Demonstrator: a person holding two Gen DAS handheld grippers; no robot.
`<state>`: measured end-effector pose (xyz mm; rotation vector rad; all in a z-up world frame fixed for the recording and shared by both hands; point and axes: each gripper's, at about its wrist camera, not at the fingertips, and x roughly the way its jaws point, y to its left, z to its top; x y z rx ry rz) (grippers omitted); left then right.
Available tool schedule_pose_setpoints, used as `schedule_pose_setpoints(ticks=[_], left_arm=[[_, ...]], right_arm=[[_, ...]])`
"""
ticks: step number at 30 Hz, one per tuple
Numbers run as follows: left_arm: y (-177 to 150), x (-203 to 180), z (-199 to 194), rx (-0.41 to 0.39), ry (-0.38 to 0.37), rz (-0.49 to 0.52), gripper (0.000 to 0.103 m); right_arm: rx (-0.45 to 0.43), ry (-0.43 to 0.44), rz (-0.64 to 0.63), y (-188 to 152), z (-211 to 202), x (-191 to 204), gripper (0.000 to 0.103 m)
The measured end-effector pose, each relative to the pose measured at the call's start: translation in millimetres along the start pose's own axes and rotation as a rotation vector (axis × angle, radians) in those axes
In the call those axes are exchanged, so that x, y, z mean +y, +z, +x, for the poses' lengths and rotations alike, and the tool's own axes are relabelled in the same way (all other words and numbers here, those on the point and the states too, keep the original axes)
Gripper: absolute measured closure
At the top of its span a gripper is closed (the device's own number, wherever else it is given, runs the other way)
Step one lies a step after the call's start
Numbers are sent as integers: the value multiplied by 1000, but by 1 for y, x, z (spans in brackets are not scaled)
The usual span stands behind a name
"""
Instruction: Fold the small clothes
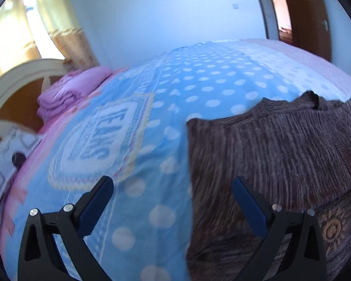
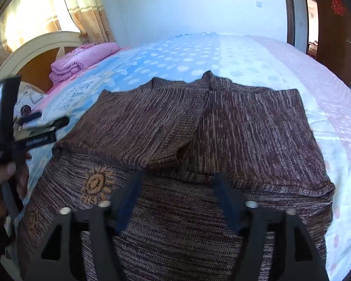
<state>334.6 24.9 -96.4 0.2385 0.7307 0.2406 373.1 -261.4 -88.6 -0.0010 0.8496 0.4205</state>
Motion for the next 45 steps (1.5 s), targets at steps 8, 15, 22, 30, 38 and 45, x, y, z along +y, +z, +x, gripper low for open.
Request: schedule_pose_setpoints(ticks=[8,15,22,30,38,45], left_arm=[[-6,-4,53,96,196,91,0],[-17,20,54,121,212,16,0],[-18,36,44,137,136,-51,0],[-41,31,-14,68,-4,-57,0],[-62,6,-45,67,-105,-46,0],[-81,1,-60,87,-139,-54,0]], right_arm=[[4,35,11,-3,2,-3,26],[-10,58,30,-3,2,-9,25],[-8,79,69,-2,-3,-18,25],[13,3,22,-18,-25,-13,25],[50,-22,-9,-38,-36,-5,24],[66,-39,-33,-55,-51,-1,24]])
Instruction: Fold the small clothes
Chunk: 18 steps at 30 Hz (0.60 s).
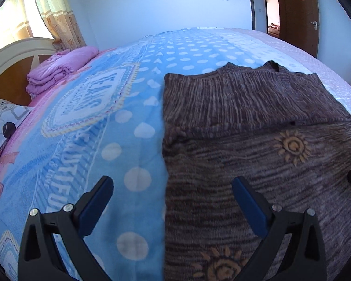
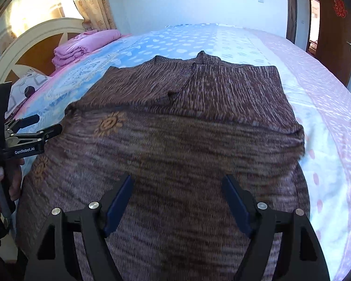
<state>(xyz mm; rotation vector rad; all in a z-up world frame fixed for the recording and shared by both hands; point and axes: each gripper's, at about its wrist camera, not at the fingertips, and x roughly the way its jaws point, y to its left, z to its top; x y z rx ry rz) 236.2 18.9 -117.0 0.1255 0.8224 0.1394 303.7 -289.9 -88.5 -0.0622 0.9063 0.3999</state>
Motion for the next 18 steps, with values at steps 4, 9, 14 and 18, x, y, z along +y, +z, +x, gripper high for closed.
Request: schedule_pose_setpoints(ticks=[4,9,14,18], left_arm=[[-10,0,-9,5,-11,-2,0],[-22,-2,-16,21,-33,3,0],[-36,-4,-22,52,-76,-3,0],[-50,-9,-27,64,-84,15,0]], right_arm=[[7,-10,-6,-10,-7,0,24],[9,-24,-12,-21,-14,-1,24],[12,-35,-16,-34,-23,-1,24],[13,-50,-32,-42,-30,0,23]])
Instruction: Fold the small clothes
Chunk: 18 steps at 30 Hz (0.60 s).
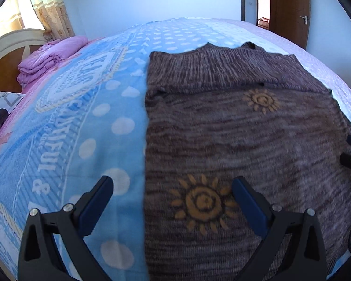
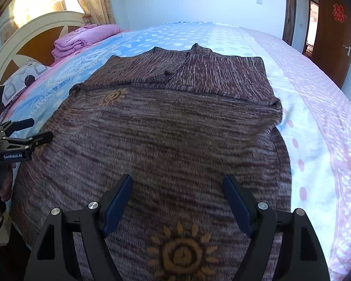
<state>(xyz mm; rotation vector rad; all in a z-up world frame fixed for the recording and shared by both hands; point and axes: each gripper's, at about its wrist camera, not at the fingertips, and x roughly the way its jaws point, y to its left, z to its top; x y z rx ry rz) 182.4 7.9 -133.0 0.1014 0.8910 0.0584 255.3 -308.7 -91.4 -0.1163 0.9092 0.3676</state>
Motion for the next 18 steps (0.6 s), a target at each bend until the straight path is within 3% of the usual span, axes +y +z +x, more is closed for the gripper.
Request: schedule_pose_setpoints(ticks=[18], left_arm=[[-41,-17,-31,16,-48,70,0]], right_arm=[[26,-16,-5,-35,-22,4,19]])
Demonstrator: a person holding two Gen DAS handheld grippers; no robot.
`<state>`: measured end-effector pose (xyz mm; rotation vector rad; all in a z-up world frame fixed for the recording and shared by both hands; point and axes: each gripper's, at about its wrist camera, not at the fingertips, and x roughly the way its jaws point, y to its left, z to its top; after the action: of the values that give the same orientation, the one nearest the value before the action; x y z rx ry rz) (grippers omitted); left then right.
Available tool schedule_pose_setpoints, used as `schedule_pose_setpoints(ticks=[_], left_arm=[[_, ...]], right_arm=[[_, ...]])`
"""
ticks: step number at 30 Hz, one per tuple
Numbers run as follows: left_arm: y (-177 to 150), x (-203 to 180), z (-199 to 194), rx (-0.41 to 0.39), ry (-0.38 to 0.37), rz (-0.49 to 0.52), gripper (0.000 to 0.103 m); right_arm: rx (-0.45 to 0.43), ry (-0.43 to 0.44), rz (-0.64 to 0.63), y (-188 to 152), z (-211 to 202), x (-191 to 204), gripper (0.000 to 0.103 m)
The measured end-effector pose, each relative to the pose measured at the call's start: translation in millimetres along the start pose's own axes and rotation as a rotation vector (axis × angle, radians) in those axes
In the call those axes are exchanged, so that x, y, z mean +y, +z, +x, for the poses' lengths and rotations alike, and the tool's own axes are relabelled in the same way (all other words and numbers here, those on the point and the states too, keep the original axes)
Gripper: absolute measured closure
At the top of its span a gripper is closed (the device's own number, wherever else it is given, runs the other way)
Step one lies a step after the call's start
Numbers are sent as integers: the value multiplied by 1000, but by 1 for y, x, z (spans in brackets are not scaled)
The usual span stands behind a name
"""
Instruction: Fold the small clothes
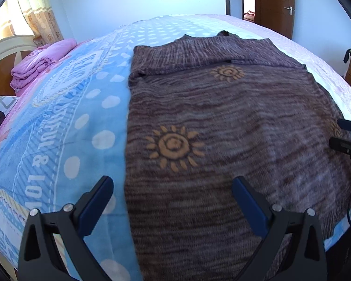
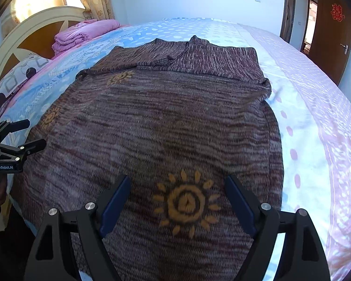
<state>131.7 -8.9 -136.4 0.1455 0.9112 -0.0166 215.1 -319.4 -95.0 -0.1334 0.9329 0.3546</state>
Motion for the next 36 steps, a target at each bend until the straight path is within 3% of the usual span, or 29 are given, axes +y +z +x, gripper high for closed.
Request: schedule_pose_setpoints(ticks=[36], left_arm=[[-52,4,-24,71,-51,-21,0]], right_arm=[[55,-22,-30,-60,-32,8,19]])
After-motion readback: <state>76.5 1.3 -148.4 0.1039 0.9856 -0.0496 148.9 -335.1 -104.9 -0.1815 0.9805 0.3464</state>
